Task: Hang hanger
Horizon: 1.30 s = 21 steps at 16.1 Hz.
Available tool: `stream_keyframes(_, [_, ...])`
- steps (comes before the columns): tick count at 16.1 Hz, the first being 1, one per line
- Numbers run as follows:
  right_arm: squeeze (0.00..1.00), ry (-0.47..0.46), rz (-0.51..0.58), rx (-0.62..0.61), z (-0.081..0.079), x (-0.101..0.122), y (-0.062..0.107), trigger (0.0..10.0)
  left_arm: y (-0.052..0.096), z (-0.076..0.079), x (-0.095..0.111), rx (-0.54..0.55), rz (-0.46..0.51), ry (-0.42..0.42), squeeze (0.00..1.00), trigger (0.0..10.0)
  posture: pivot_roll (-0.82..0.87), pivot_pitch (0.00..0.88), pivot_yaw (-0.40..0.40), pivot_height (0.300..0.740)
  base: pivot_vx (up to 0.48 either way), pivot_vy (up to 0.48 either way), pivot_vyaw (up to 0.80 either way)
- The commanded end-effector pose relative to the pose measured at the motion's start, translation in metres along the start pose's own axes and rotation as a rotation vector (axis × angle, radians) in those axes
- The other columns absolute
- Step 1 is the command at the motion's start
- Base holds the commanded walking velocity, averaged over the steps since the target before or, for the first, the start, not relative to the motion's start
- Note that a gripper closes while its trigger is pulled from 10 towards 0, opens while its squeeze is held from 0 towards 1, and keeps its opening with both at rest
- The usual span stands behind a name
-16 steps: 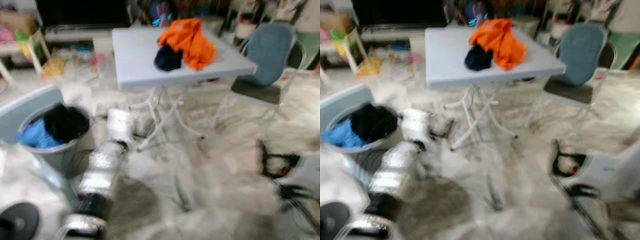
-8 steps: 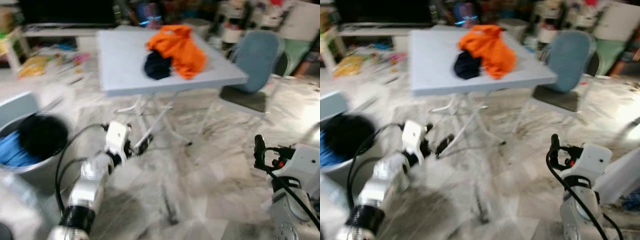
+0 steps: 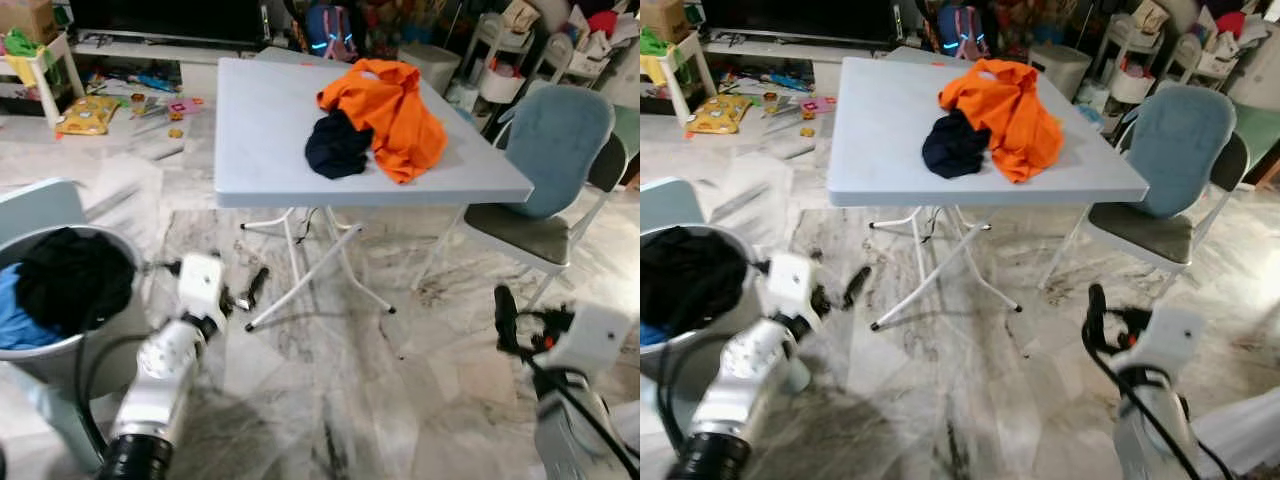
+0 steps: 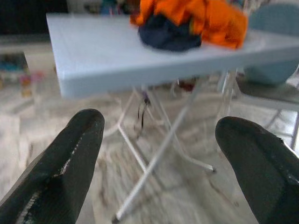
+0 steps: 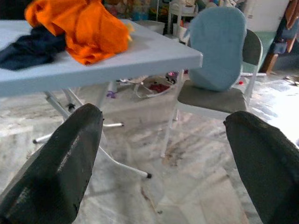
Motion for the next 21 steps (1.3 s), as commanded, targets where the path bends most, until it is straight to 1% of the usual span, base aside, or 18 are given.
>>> stream_keyframes(1, [0.0, 0.006, 0.0, -0.023, 0.007, 0.002, 0.003, 10.0, -0.002, 0.007, 0.004, -0.026, 0.002, 0.003, 0.0, 10.0, 0.2, 0.0, -0.136, 0.74, 0.0, 0.0, 0.0])
stream_keyframes(2, [0.0, -0.018, -0.026, -0.036, 0.01, -0.008, 0.011, 10.0, -0.003, 0.007, 0.009, -0.043, 0.015, -0.008, 0.0, 10.0, 0.2, 0.0, -0.121, 0.74, 0.0, 0.0, 0.0])
stream_keyframes(3, [0.0, -0.031, -0.029, -0.034, 0.009, -0.009, 0.012, 10.0, -0.004, 0.008, 0.01, -0.043, 0.017, -0.012, 0.0, 10.0, 0.2, 0.0, -0.117, 0.74, 0.0, 0.0, 0.0])
stream_keyframes(4, [0.0, -0.048, -0.027, -0.019, 0.006, -0.01, 0.019, 10.0, -0.004, 0.01, 0.01, -0.034, 0.011, -0.025, 0.0, 10.0, 0.19, 0.0, -0.104, 0.74, 0.0, 0.0, 0.0])
stream_keyframes(5, [0.0, -0.043, -0.02, 0.001, 0.003, -0.008, 0.026, 10.0, -0.001, 0.012, 0.007, -0.033, -0.004, -0.009, 0.0, 10.0, 0.18, 0.0, -0.092, 0.74, 0.0, 0.0, 0.0])
stream_keyframes(6, [0.0, -0.031, -0.016, 0.013, 0.003, -0.007, 0.034, 10.0, 0.006, 0.015, -0.002, -0.032, -0.043, 0.027, 0.0, 10.0, 0.17, 0.0, -0.087, 0.74, 0.0, 0.0, 0.0])
stream_keyframes(7, [0.0, -0.006, -0.019, 0.027, 0.004, -0.006, 0.037, 10.0, 0.013, 0.018, -0.013, -0.033, -0.091, 0.074, 0.0, 10.0, 0.16, 0.0, -0.082, 0.74, 0.0, 0.0, 0.0])
stream_keyframes(8, [0.0, 0.027, -0.017, 0.044, 0.005, -0.004, 0.037, 10.0, 0.022, 0.025, -0.029, -0.049, -0.161, 0.139, 0.0, 10.0, 0.15, 0.0, -0.082, 0.74, 0.0, 0.0, 0.0])
stream_keyframes(10, [0.0, 0.022, -0.002, 0.056, 0.005, 0.002, 0.031, 10.0, 0.025, 0.032, -0.034, -0.086, -0.195, 0.143, 0.0, 10.0, 0.16, 0.0, -0.091, 0.74, 0.0, 0.0, 0.0])
stream_keyframes(11, [0.0, 0.036, 0.013, 0.11, -0.004, 0.011, 0.025, 10.0, 0.023, 0.027, -0.027, -0.071, -0.181, 0.138, 0.0, 10.0, 0.17, 0.0, -0.1, 0.74, 0.0, 0.0, 0.0])
stream_keyframes(12, [0.0, 0.048, 0.025, 0.161, -0.014, 0.015, 0.023, 10.0, 0.021, 0.021, -0.021, -0.05, -0.159, 0.114, 0.0, 10.0, 0.17, 0.0, -0.102, 0.74, 0.0, 0.0, 0.79])
stream_keyframes(14, [0.0, 0.028, 0.03, 0.216, -0.029, 0.019, 0.021, 10.0, 0.016, 0.009, -0.007, 0.002, -0.119, 0.091, 0.0, 10.0, 0.18, 0.0, -0.111, 0.74, 0.0, 0.0, 0.79])
stream_keyframes(18, [0.0, 0.01, 0.02, 0.262, -0.045, 0.019, 0.024, 10.0, 0.012, 0.002, -0.003, 0.036, -0.12, 0.091, 0.0, 10.0, 0.18, 0.0, -0.111, 0.74, 0.0, 0.0, 0.79])
stream_keyframes(19, [0.0, 0.02, 0.02, 0.276, -0.047, 0.019, 0.025, 10.0, 0.01, 0.001, -0.003, 0.047, -0.124, 0.097, 0.0, 10.0, 0.17, 0.0, -0.11, 0.74, 0.0, 0.0, 0.79])
stream_keyframes(21, [0.0, 0.02, 0.02, 0.276, -0.047, 0.02, 0.027, 10.0, 0.007, 0.0, -0.003, 0.058, -0.133, 0.112, 0.0, 10.0, 0.16, 0.0, -0.107, 0.74, 0.0, 0.0, 0.78])
Point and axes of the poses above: a point about 5 cm out from each wrist's last joint towards the gripper, its own y axis pointing back from the gripper into the wrist, its own x axis along the axis of the wrist's last joint, z = x × y, the point moved 4 cm from there along -y, pointing out of the wrist towards the gripper, and after that the axes turned 3 degrees about -y, right-handed, at the moved point
